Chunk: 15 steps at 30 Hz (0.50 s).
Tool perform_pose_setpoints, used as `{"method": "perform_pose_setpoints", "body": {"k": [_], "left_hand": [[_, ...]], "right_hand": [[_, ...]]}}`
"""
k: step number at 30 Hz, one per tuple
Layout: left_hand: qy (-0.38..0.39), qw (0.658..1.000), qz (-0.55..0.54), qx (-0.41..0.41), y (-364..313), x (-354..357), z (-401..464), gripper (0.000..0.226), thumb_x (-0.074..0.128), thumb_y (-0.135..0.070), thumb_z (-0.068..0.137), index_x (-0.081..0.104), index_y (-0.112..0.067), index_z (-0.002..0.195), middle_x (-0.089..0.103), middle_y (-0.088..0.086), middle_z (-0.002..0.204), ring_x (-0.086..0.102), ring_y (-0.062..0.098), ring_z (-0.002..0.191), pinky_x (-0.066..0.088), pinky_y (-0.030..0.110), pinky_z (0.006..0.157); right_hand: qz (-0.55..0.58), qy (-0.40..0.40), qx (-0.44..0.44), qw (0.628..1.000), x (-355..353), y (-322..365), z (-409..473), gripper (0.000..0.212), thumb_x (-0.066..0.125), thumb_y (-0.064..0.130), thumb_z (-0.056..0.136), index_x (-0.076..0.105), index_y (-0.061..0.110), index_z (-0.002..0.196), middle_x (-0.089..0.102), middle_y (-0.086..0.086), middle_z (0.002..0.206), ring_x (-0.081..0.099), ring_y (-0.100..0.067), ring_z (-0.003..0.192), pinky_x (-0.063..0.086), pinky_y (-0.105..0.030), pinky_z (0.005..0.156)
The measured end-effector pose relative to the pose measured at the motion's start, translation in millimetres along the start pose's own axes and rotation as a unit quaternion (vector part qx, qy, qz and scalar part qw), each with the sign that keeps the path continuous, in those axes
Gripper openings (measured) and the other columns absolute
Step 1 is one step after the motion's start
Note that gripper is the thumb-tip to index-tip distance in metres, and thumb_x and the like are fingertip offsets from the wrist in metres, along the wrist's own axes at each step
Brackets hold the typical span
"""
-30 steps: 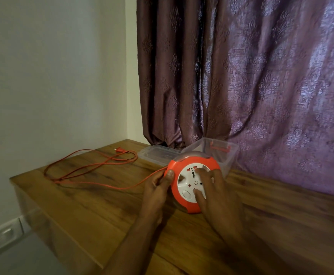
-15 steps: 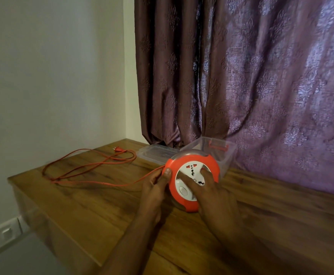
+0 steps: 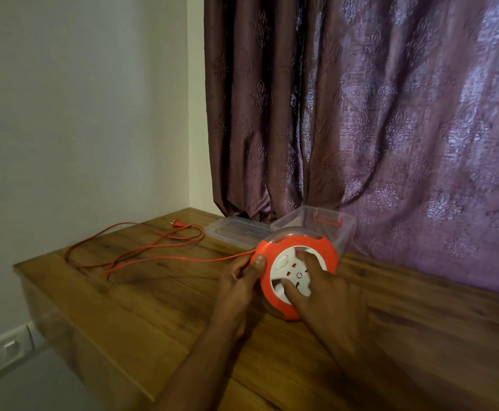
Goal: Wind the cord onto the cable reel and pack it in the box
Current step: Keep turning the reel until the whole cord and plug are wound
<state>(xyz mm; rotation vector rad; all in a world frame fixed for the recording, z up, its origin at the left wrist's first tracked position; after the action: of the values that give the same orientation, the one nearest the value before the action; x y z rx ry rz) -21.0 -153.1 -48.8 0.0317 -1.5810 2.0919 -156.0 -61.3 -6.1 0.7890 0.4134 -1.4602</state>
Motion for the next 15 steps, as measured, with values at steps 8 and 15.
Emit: {"method": "perform_pose_setpoints", "body": {"k": [8, 15], "left_hand": [[0.011, 1.000, 0.004, -0.001, 2.1, 2.8, -0.7, 0.026, 0.068, -0.046, 0.085, 0.076, -0.033, 0.106, 0.079, 0.002, 0.110, 0.076, 0.023, 0.100, 0.062, 0.035, 0.076], [0.019, 1.000, 0.000, -0.005, 1.4, 4.3, -0.7, 0.020, 0.070, -0.045, 0.081, 0.077, -0.041, 0.100, 0.079, -0.001, 0.106, 0.077, 0.022, 0.096, 0.063, 0.036, 0.075]], "right_hand": [[0.064, 0.009, 0.110, 0.992, 4.9, -18.6, -2.3, 0.056, 0.041, 0.080, 0.071, 0.034, 0.045, 0.114, 0.069, 0.002, 0.083, 0.067, -0.027, 0.082, 0.047, -0.032, 0.062], [0.259, 0.026, 0.249, 0.933, 20.6, -33.5, -9.2, 0.046, 0.062, 0.063, 0.077, 0.046, 0.033, 0.108, 0.071, 0.000, 0.094, 0.065, -0.019, 0.090, 0.051, -0.037, 0.076]]}}
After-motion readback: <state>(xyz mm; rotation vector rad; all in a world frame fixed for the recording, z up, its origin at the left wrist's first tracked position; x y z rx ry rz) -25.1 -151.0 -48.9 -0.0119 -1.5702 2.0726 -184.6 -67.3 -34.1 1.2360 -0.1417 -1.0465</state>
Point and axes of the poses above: each hand's wrist, its own z-axis towards the middle knuckle, its own x-axis out of the palm, y = z × x, the point moved 8 cm from there along z, towards the middle knuckle
